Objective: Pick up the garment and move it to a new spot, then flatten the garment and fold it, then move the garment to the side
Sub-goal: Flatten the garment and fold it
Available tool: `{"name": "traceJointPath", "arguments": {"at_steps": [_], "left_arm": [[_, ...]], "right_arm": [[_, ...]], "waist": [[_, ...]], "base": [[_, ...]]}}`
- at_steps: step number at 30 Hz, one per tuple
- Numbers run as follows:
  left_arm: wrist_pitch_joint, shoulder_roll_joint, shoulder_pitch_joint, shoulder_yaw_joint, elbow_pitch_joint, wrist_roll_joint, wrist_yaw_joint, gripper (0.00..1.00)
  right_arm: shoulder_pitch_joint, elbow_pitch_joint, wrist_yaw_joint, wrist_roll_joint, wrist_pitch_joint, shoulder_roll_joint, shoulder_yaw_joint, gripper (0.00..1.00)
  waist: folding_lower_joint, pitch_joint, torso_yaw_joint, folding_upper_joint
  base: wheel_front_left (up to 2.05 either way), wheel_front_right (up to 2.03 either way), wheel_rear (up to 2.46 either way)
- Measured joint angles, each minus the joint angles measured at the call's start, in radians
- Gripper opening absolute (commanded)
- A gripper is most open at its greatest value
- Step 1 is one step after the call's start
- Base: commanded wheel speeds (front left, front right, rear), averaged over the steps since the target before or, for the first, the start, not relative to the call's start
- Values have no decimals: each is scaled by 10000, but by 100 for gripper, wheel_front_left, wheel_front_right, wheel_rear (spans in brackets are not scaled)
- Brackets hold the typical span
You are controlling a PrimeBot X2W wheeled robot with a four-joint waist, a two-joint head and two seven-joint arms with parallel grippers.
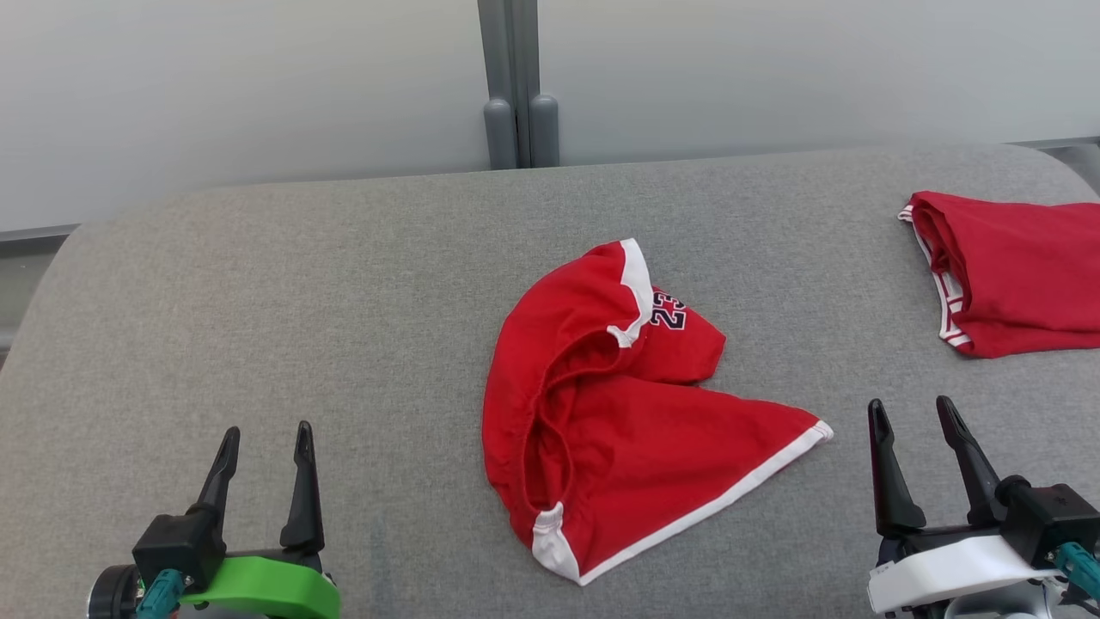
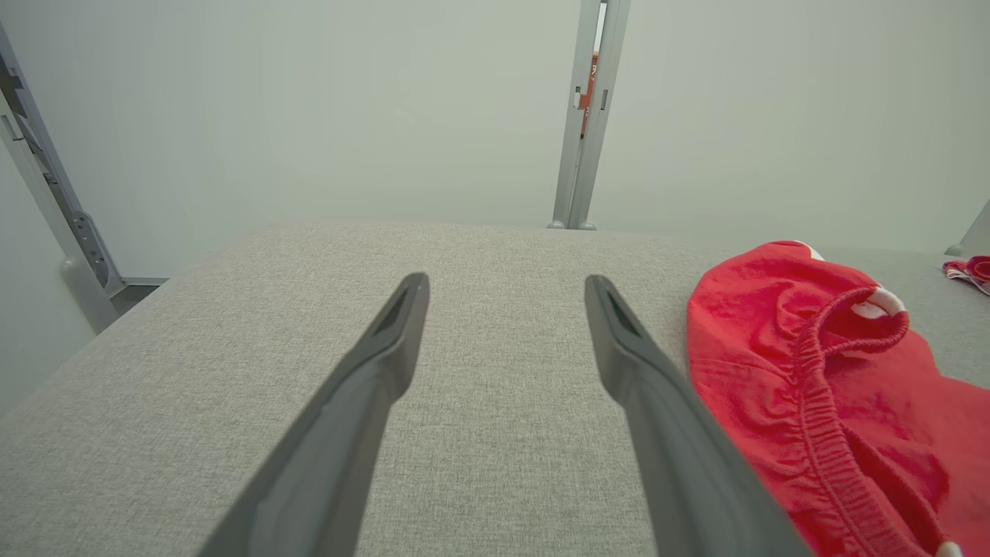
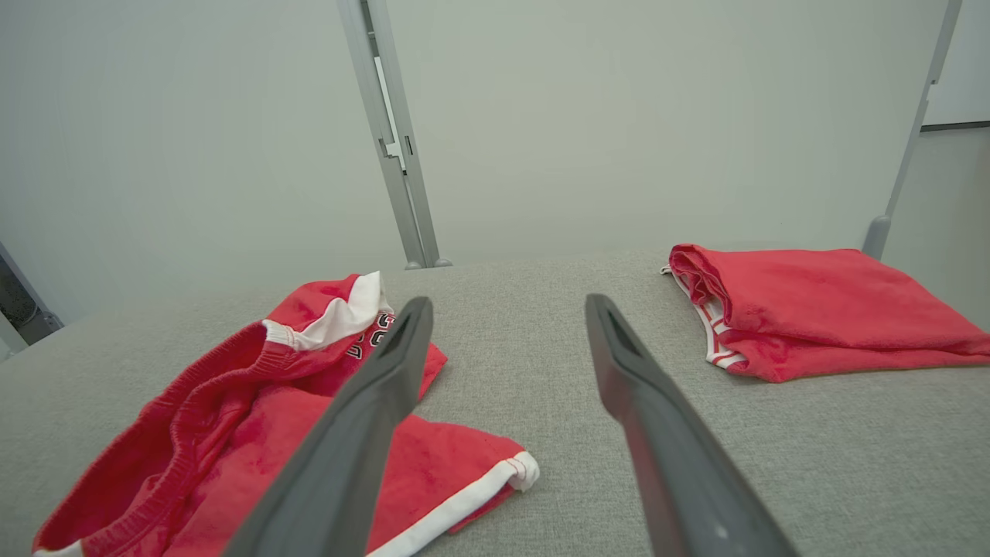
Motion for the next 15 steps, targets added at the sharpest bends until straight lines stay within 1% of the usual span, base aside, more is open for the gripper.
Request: {"name": "traceJointPath", "arguments": {"at_steps": [15], "left_arm": [[0, 4, 137, 25, -92, 123, -13, 100]], "right_arm": [[159, -79, 0, 13, -2, -96, 79, 100]], "waist": [[0, -154, 15, 0]], "base": [[0, 0, 0]]}}
